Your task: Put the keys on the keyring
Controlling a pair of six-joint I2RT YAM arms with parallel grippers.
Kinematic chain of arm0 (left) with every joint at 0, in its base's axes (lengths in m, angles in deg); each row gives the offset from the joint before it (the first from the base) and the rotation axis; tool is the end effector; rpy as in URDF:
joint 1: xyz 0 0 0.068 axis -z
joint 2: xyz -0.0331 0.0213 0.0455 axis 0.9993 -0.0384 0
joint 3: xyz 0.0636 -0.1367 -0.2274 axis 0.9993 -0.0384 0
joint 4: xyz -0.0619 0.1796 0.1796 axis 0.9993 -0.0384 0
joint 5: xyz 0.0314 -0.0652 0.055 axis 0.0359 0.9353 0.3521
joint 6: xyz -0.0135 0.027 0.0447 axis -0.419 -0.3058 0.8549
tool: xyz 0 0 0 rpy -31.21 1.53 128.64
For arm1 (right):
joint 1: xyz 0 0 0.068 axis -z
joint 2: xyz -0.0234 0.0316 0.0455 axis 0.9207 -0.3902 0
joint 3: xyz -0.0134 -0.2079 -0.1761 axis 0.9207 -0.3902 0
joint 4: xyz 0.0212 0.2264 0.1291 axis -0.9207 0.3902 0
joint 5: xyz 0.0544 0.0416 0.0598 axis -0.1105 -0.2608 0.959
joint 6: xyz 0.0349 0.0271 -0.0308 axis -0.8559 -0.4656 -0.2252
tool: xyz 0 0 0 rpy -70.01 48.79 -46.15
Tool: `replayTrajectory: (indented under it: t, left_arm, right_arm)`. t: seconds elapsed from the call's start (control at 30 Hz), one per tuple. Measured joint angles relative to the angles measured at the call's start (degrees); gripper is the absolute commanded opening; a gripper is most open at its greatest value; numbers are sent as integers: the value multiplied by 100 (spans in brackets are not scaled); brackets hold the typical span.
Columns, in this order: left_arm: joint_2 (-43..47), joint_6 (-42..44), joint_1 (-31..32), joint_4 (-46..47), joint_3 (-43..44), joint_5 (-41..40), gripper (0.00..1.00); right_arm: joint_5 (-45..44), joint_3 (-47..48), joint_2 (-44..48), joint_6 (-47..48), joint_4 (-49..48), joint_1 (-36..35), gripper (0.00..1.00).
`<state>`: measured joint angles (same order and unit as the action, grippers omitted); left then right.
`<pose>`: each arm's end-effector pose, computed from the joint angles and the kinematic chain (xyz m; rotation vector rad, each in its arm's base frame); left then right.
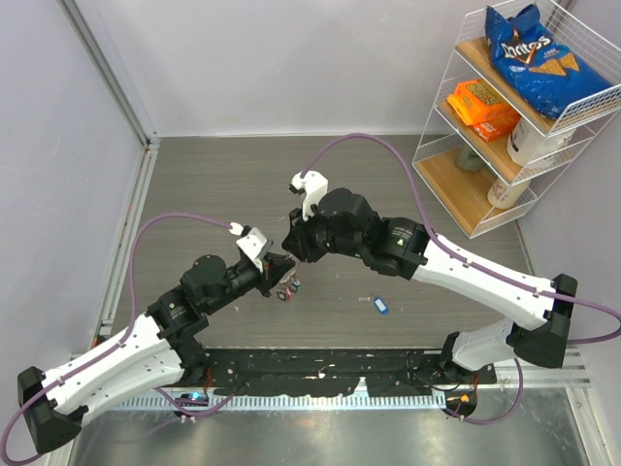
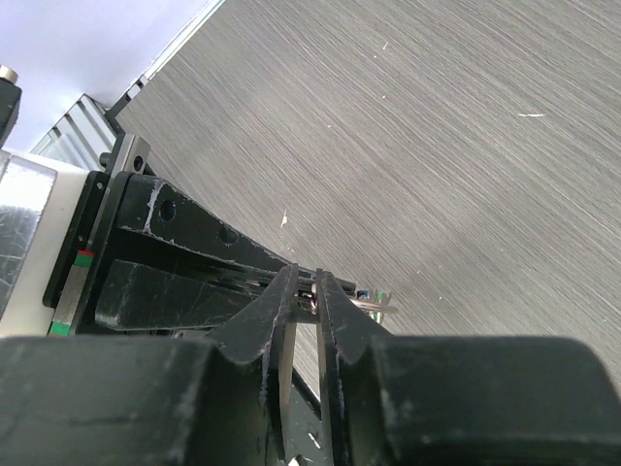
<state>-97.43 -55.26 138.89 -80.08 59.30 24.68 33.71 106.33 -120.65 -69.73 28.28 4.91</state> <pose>0.1069 -0.1331 0.2934 0.6355 1.6506 -0.7908 0.1464 0.2721 0.3957 -0.7243 2.0039 0.8223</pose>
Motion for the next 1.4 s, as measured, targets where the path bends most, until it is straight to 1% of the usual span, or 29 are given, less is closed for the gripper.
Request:
replayTrajectory:
  t: [0.43, 0.63, 1.1, 1.2, 1.4]
  left_arm:
    - [35, 0, 0, -2, 0, -2, 0]
    - [37, 0, 0, 0, 0, -2, 0]
    - [37, -2, 0, -2, 0, -2, 0]
    - [37, -2, 0, 0, 0, -2, 0]
    - [37, -2, 0, 0, 0, -2, 0]
  right_arm:
    - [35, 33, -35, 0, 17, 0, 21]
    - [37, 33, -35, 2, 22, 0, 19]
    - [26, 33, -35, 22, 116, 0, 19]
    - [26, 33, -35, 24, 144, 0, 17]
    - [26, 33, -35, 35, 166, -2, 10]
